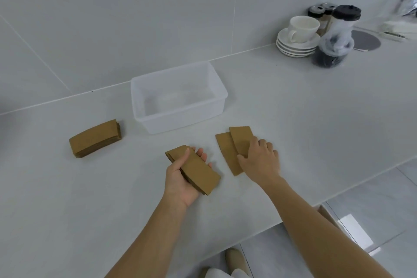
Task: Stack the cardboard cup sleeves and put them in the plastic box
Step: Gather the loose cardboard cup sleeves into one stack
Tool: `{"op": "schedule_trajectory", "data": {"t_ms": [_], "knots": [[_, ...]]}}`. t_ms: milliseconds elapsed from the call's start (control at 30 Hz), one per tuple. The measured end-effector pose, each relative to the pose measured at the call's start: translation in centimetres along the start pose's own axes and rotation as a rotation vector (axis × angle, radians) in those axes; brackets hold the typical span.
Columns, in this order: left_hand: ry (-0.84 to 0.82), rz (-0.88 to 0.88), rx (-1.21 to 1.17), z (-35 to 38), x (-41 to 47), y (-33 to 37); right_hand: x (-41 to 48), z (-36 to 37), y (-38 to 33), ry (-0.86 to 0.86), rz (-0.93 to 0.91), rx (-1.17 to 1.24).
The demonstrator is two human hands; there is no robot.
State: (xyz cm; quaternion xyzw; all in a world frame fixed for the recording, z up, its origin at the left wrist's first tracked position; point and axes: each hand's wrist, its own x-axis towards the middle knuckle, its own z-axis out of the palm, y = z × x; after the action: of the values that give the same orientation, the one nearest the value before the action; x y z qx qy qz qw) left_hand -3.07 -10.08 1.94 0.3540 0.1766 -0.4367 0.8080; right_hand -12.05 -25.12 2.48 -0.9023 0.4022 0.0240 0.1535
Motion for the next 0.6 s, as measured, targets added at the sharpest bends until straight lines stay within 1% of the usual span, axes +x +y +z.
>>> {"op": "schedule_trajectory", "data": {"t_ms": [133, 267, 367, 467, 600], "knots": [[-0.01, 0.015, -0.012, 0.0, -0.1, 0.4, -0.2, -1.1, -0.9, -0.024, -0.057, 0.097], [-0.031, 0.037, -0.047, 0.0, -0.3, 0.9, -1.0, -2.4, -3.4, -0.064, -0.185, 0.295], [-0.076, 0.06, -0.057, -0.2, -0.6, 1.5, -2.3, -3.1, -5.6, -0.141, -0.277, 0.44], [-0.125, 0.063, -0.046, -0.4, -1.3, 1.9, -3.4, -3.1, -7.4, -0.224, -0.392, 0.459], [-0.141, 0.08, -0.098, -1.0, -1.9, 2.4, -4.3, -2.3, -8.9, -0.27, -0.494, 0.423]]}}
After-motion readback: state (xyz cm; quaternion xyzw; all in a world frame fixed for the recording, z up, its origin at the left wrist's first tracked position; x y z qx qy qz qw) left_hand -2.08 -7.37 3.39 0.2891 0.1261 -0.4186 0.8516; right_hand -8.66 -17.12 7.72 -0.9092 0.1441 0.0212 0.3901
